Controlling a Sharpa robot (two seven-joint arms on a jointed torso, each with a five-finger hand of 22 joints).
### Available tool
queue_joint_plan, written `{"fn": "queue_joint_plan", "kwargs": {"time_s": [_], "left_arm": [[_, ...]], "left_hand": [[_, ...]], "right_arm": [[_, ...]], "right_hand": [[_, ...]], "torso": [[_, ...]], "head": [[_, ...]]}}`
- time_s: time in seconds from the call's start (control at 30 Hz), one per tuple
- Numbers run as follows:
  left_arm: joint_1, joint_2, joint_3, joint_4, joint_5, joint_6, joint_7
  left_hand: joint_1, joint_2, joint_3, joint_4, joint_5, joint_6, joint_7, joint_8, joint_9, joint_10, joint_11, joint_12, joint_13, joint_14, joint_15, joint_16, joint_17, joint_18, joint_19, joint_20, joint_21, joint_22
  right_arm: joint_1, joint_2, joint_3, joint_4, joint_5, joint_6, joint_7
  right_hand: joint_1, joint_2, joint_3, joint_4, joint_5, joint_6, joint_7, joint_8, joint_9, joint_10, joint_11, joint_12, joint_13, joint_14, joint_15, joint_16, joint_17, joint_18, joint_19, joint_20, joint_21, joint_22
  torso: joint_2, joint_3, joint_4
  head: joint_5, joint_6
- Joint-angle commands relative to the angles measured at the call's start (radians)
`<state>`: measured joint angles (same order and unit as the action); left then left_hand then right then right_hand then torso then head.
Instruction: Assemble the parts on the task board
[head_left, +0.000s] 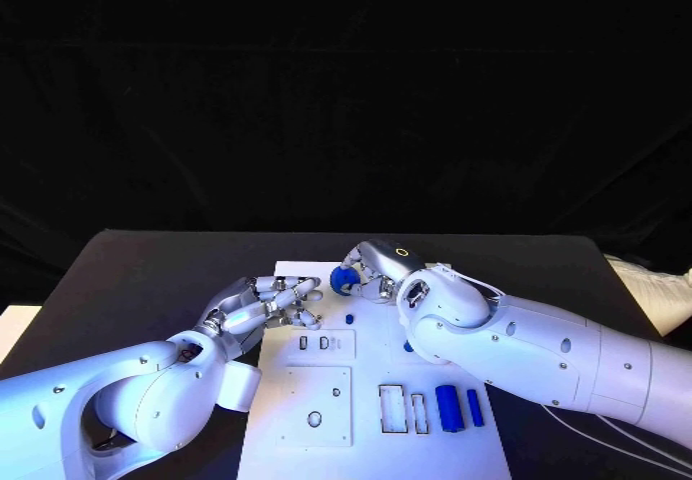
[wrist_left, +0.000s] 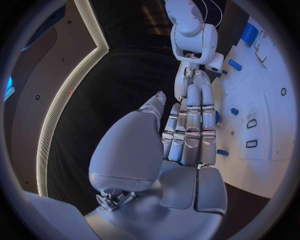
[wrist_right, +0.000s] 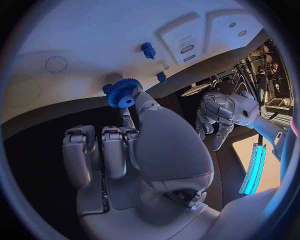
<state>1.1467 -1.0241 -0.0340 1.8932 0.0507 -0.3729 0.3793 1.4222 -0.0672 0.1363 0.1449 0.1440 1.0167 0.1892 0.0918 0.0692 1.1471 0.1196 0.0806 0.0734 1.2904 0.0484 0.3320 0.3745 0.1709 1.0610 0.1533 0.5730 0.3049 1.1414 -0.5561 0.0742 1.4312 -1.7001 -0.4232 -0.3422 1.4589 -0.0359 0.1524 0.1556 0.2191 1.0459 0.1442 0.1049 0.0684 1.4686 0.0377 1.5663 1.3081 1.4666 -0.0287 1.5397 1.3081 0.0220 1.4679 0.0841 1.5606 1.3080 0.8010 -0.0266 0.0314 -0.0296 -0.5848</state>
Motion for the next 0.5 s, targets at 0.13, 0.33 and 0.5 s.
{"fn": "queue_joint_plan", "kwargs": {"time_s": [0.13,0.33,0.5], "left_arm": [[0.001,0.004,0.001,0.000,0.002,0.020,0.003],[0.001,0.004,0.001,0.001,0.002,0.019,0.003],[0.001,0.005,0.001,0.001,0.002,0.020,0.003]], "left_hand": [[0.005,0.002,0.002,-0.006,-0.006,-0.002,0.007,-0.006,-0.001,-0.002,0.007,-0.004,0.001,-0.007,0.003,-0.004,0.001,0.009,-0.010,0.001,0.007,0.001],[0.005,0.002,0.002,-0.006,-0.006,-0.002,0.007,-0.006,-0.001,-0.002,0.007,-0.004,0.001,-0.007,0.003,-0.004,0.001,0.009,-0.010,0.001,0.007,0.001],[0.005,0.002,0.002,-0.006,-0.006,-0.002,0.007,-0.006,-0.001,-0.002,0.007,-0.004,0.001,-0.007,0.003,-0.004,0.001,0.009,-0.010,0.001,0.007,0.001]], "right_arm": [[-0.005,0.019,-0.005,-0.026,-0.009,0.060,-0.007],[-0.007,0.029,-0.007,-0.034,-0.004,0.078,-0.009],[-0.007,0.037,-0.010,-0.042,-0.004,0.077,-0.011]], "right_hand": [[-0.020,-0.004,0.008,-0.001,-0.010,0.046,-0.026,0.007,0.024,0.097,-0.002,-0.006,0.254,0.088,-0.004,0.002,0.185,-0.018,0.091,-0.004,0.004,0.247],[-0.032,-0.012,0.011,0.001,-0.015,0.035,-0.021,-0.005,0.022,0.093,0.002,-0.013,0.249,0.088,0.000,0.001,0.184,-0.018,0.090,-0.001,0.004,0.247],[-0.050,-0.024,0.010,0.005,-0.021,0.011,-0.009,-0.025,0.017,0.084,0.011,-0.033,0.235,0.087,0.007,0.000,0.182,-0.017,0.088,0.003,0.003,0.244]], "torso": [[0.000,0.0014,-0.0023],[0.000,0.0012,-0.0022],[0.000,0.0012,-0.0014]], "head": [[0.001,-0.003],[0.002,-0.003],[0.002,-0.004]]}}
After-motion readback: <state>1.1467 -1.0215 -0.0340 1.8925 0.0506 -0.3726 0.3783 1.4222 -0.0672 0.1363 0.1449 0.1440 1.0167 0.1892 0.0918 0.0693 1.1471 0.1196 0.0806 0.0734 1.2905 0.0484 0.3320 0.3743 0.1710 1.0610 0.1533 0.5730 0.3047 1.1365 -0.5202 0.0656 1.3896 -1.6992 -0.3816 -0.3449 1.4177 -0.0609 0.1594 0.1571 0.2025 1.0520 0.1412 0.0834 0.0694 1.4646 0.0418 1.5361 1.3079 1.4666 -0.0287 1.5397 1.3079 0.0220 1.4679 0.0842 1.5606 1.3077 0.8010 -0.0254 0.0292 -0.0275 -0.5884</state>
